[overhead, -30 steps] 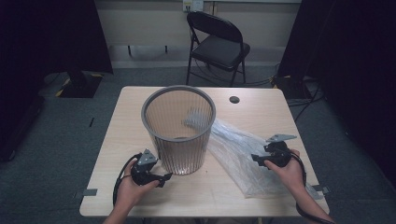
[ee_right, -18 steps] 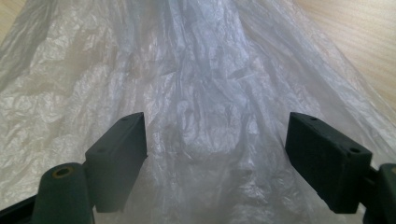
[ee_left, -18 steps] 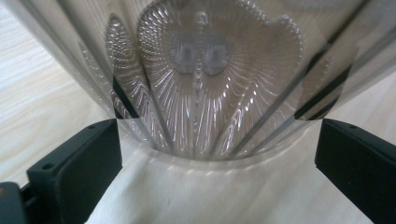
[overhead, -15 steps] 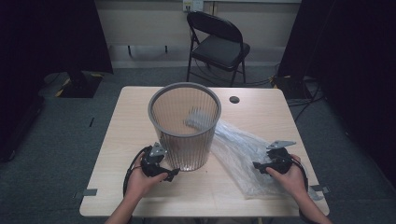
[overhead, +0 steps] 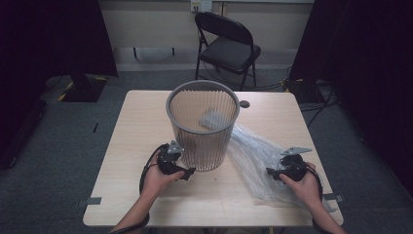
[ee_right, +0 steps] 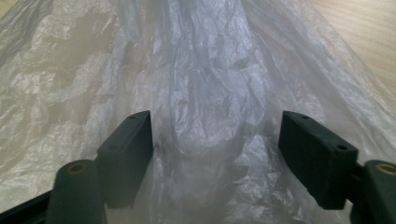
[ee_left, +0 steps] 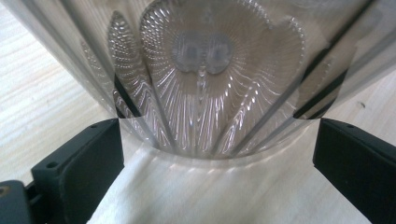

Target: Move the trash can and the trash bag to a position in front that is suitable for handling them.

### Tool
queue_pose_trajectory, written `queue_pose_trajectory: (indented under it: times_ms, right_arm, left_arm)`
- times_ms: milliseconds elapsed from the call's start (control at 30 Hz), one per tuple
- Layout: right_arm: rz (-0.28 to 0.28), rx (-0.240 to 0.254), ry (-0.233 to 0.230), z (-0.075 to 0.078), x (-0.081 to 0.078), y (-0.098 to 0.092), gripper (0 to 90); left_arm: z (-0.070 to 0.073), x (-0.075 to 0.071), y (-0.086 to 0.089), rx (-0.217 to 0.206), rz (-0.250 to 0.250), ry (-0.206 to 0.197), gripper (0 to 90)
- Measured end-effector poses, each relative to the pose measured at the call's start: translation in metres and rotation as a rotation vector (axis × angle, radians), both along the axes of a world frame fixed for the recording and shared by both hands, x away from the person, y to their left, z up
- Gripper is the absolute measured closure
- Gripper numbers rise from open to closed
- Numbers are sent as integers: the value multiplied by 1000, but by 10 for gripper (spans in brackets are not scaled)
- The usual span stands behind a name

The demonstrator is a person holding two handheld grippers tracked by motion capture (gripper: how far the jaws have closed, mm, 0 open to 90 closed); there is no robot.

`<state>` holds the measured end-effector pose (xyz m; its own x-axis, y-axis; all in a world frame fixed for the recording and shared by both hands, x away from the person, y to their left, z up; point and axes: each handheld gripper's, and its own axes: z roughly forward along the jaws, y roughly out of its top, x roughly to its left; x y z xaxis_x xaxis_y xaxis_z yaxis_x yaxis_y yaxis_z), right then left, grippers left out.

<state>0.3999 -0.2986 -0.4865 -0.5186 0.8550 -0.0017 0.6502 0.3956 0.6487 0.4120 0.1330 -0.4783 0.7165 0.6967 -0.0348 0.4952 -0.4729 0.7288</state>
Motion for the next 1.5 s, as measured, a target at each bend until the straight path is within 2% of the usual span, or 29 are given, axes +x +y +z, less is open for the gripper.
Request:
queue_pose_trajectory:
  times_ms: [33, 67, 100, 133, 167, 233, 267, 300, 400, 433, 467, 533, 633, 700, 767, 800, 933, 1067, 1133, 1167, 1200, 1233, 1267, 1300, 1333, 1367, 1433, 1467, 1500]
  right_arm:
    - [-10, 3, -7, 0, -1, 0, 328]
    - [-10, 3, -7, 0, -1, 0, 328]
    - [-43, 8, -30, 0, -2, -2, 450]
    - [-43, 8, -30, 0, -2, -2, 450]
    - [-74, 12, -40, 1, -3, -4, 559]
    - [-108, 17, -43, 1, -4, -5, 613]
    - [-108, 17, -43, 1, -4, -5, 613]
    - [-141, 15, -34, 2, -3, -6, 674]
    - [-173, 20, -30, 2, -3, -10, 687]
    - [-180, 22, -28, 2, -3, -12, 685]
    - [-196, 13, -26, 3, -3, -13, 678]
    - [-209, 15, -27, 2, -3, -14, 671]
    - [-219, 20, -25, 2, -4, -14, 603]
    - [-207, 18, -25, 2, -4, -12, 563]
    - [-207, 25, -25, 1, -3, -9, 459]
    - [-207, 25, -25, 1, -3, -9, 459]
    - [-214, 34, -36, -1, 0, -3, 349]
    - [-212, 21, -51, -3, 0, -2, 327]
    - [-215, 22, -60, -4, 1, -3, 291]
    - [-213, 20, -61, -5, 1, -3, 281]
    - [-212, 22, -68, -5, 2, -3, 276]
    - [-214, 27, -73, -6, 1, -3, 274]
    - [-213, 27, -78, -6, 1, -3, 274]
    - [-213, 30, -83, -7, 0, -3, 272]
    - [-213, 30, -83, -7, 0, -3, 272]
    - [-208, 33, -90, -8, 0, -4, 265]
    - [-197, 42, -105, -10, 0, -5, 244]
    - [-187, 48, -113, -11, -1, -4, 201]
    - [-187, 48, -113, -11, -1, -4, 201]
  left_arm:
    - [0, 0, 0, 0, 0, 0, 14]
    - [0, 1, -1, 3, 3, 2, 14]
    - [1, 1, -1, 8, 8, 6, 14]
    - [1, 1, -1, 8, 8, 6, 17]
    - [0, 0, -1, 6, 6, 0, 31]
    - [0, -2, 2, 7, -1, 4, 82]
    - [0, -2, 2, 7, -1, 4, 121]
    - [-1, -5, 6, -2, 2, 2, 167]
    - [0, -10, 9, -11, -6, -3, 159]
    - [1, -10, 10, -18, -15, -19, 161]
    - [3, -12, 9, -36, -10, -20, 159]
    - [5, -12, 8, -29, -16, -27, 160]
    - [8, -9, 4, -22, 7, -32, 137]
    - [8, -5, 3, -16, 6, -28, 103]
    - [9, 1, -4, -5, 12, -23, 57]
    - [9, 1, -4, -5, 12, -23, 44]
    - [7, 12, -14, -26, 17, -27, 39]
    - [7, 14, -15, -26, 18, -17, 81]
    - [6, 8, -8, -16, 15, -14, 192]
    - [4, 5, -5, -7, 16, 1, 199]
    - [4, 5, -5, -7, 16, 1, 161]
    - [-1, -3, 5, 9, 12, 8, 157]
    - [-1, -3, 5, 9, 12, 8, 174]
    - [-5, -11, 15, 13, 24, 25, 165]
    - [-5, -11, 15, 13, 24, 25, 160]
    - [-7, -16, 22, 42, 19, 20, 160]
    - [-9, -24, 30, 53, 30, 33, 160]
    - [-10, -30, 39, 63, 41, 34, 160]
    - [-10, -30, 39, 63, 41, 34, 160]
